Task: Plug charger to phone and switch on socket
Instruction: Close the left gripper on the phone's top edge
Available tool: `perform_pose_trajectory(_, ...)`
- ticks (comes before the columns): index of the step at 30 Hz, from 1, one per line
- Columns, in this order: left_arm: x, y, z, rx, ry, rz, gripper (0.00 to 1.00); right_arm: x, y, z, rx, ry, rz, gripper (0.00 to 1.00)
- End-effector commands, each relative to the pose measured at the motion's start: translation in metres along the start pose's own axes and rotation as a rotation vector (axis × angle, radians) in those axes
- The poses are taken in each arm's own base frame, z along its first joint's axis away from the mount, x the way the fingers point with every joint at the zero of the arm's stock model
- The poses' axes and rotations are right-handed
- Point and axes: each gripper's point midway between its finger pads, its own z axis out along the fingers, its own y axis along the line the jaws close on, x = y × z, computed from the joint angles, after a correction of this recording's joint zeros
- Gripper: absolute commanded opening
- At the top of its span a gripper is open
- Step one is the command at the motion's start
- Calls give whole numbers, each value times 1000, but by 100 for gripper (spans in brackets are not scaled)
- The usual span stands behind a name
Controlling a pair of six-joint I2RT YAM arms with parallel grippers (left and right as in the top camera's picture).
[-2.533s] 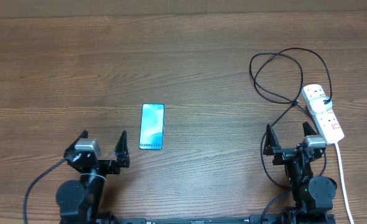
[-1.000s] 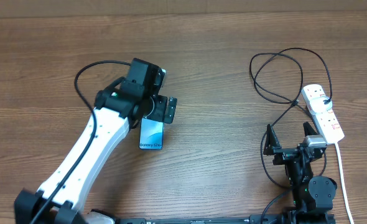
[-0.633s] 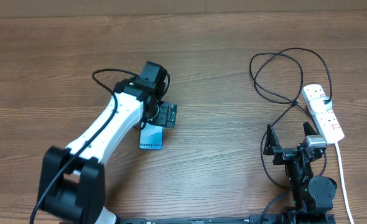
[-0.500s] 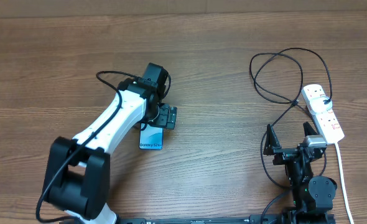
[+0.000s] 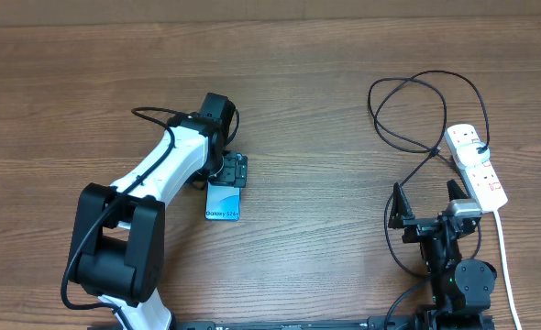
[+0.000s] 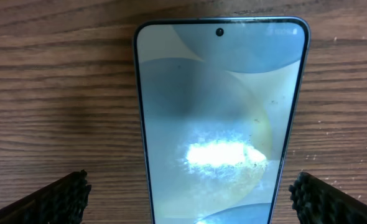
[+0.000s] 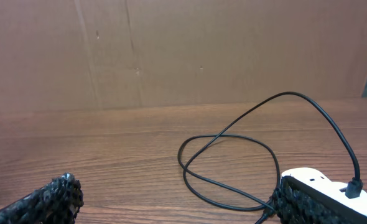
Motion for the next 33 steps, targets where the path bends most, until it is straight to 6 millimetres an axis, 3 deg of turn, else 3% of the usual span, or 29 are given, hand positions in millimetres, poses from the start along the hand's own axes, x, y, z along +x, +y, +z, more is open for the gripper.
perform_pose_trajectory(1, -3, -6, 1, 15, 3, 26, 100, 3, 0, 0, 1, 1, -4, 100)
perform_pose_trajectory(6, 7, -4, 8, 12, 29, -8, 100, 3, 0, 0, 1, 1, -4, 100)
perform_pose_trajectory(12, 15, -20, 15, 83, 43, 17, 99, 3, 0, 0, 1, 1, -4, 100)
perform_pose_trajectory(23, 26, -18, 18, 70, 82, -17, 100, 3, 0, 0, 1, 1, -4, 100)
perform_pose_trajectory(33, 44, -15, 41, 67, 96, -35, 100, 3, 0, 0, 0, 1, -4, 99)
